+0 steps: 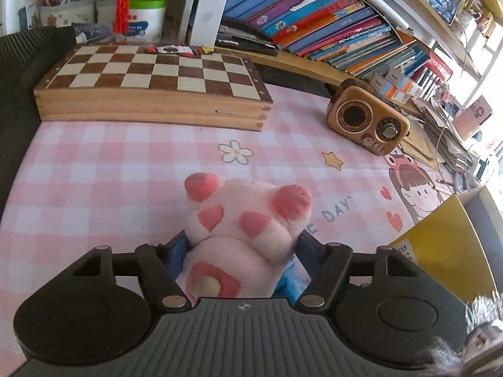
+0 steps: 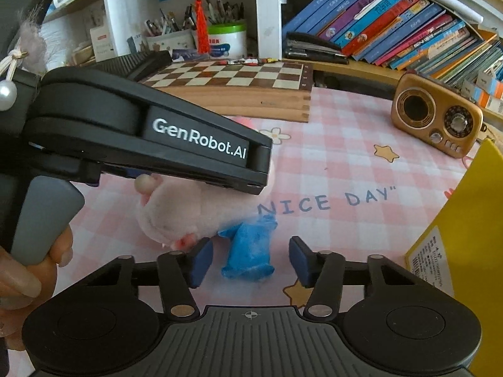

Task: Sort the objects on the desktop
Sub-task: 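Grasp the pink plush pig with the left tool while the right tool grasps the blue cloth, then lift the plush pig with the left tool while the right tool carries the blue cloth toward the box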

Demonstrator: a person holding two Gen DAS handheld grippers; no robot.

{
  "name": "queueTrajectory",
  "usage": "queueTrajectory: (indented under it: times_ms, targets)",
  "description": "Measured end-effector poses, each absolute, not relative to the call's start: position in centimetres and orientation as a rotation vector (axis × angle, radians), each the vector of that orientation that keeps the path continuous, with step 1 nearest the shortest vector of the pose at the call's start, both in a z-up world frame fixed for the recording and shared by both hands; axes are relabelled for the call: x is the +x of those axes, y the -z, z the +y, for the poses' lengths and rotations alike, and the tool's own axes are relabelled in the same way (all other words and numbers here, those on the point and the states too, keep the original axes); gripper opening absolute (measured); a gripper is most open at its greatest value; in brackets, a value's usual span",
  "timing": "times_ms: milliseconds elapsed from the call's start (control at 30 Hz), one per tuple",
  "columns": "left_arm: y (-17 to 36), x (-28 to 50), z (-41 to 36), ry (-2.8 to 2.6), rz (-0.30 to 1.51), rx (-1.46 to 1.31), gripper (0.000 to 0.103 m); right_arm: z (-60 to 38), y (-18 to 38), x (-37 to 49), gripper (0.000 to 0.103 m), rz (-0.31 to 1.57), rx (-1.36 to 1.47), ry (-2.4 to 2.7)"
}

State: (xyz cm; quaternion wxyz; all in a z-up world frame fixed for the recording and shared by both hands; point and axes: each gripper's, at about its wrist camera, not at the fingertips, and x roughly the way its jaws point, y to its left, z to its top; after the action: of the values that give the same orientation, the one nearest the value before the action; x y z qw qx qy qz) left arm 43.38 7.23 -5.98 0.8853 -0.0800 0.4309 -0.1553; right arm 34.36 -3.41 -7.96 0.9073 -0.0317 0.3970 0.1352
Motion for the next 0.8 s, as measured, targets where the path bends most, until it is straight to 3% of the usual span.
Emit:
queueTrajectory:
  times_ms: [133, 800]
  targets:
    - [5.9, 43.2, 7.6, 0.315, 0.889, -0.189, 0.056, -3.5, 8.2, 34.5, 0.032, 0.822, -0.061, -0.285]
    - [-0.2, 32.0, 12.0, 0.239, 0.726, -0.331, 0.055, -5.5, 3.7, 28.5, 0.03, 0.729, -0.083, -0.356]
